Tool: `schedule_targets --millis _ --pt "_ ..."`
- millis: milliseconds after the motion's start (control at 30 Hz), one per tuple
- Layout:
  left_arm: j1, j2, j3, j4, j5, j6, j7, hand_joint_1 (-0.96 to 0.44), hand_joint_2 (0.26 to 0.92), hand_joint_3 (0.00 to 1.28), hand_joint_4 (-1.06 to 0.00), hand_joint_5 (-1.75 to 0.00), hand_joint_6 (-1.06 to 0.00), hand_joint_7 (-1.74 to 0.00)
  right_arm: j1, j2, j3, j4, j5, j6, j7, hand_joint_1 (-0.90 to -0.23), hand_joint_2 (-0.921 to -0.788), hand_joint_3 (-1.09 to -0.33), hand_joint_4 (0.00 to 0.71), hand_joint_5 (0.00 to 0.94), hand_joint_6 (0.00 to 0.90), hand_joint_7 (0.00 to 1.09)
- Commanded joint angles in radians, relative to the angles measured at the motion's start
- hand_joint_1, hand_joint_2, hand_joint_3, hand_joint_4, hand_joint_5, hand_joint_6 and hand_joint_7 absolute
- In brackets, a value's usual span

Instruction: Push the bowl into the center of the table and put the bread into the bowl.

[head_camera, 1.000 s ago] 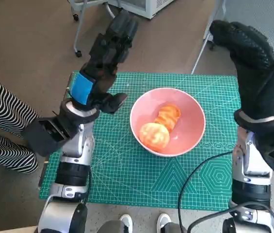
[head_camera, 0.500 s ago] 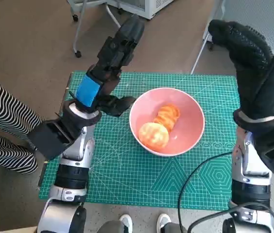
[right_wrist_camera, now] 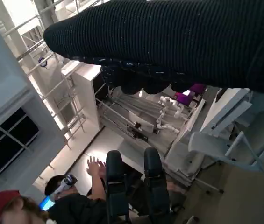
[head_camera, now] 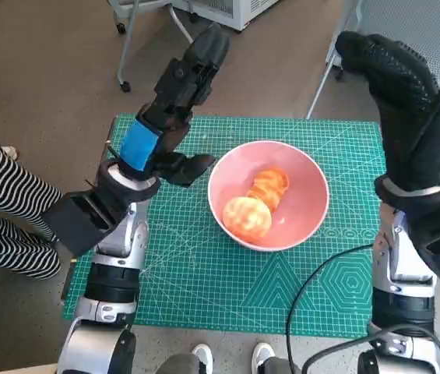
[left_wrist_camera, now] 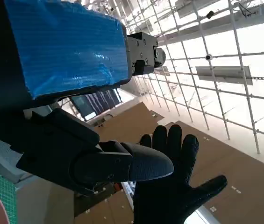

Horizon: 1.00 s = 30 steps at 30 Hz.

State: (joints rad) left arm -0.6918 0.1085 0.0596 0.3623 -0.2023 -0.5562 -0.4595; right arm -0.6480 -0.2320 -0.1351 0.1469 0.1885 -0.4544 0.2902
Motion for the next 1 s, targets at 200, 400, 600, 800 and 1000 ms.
schedule_targets --millis 200,400,600,800,1000 --pt "0.007 0.007 0.001 0.001 -0.015 0.0 -0.008 -0.8 0.921 0.43 0.0 0.0 0.0 -0.16 0.021 0.0 0.007 0.003 -0.018 0.01 -0.01 -0.672 -0.921 -0.666 0.14 0.006 -0.001 0.58" --pt "0.009 0.008 0.005 0.007 -0.022 -0.001 -0.012 -0.8 0.921 0.44 0.0 0.0 0.0 -0.16 0.024 0.001 0.007 0.009 -0.025 0.003 -0.012 -0.676 -0.921 -0.666 0.14 0.005 -0.001 0.58" --pt "0.013 0.008 0.005 0.003 -0.02 0.001 -0.008 -0.8 0.921 0.44 0.0 0.0 0.0 -0.16 0.026 0.002 0.006 0.014 -0.03 0.001 -0.015 -0.679 -0.921 -0.665 0.143 0.006 -0.001 0.58" --pt "0.017 0.01 0.003 -0.002 -0.015 -0.003 -0.007 -0.81 0.921 0.44 0.0 0.0 0.0 -0.16 0.031 0.002 0.003 0.016 -0.031 -0.002 -0.014 -0.677 -0.921 -0.666 0.144 0.006 -0.001 0.58" --pt "0.018 0.01 0.0 -0.01 -0.015 -0.001 -0.008 -0.8 0.921 0.45 0.0 0.0 0.0 -0.16 0.038 0.003 0.003 0.012 -0.03 -0.006 -0.013 -0.678 -0.921 -0.666 0.144 0.006 -0.001 0.58"
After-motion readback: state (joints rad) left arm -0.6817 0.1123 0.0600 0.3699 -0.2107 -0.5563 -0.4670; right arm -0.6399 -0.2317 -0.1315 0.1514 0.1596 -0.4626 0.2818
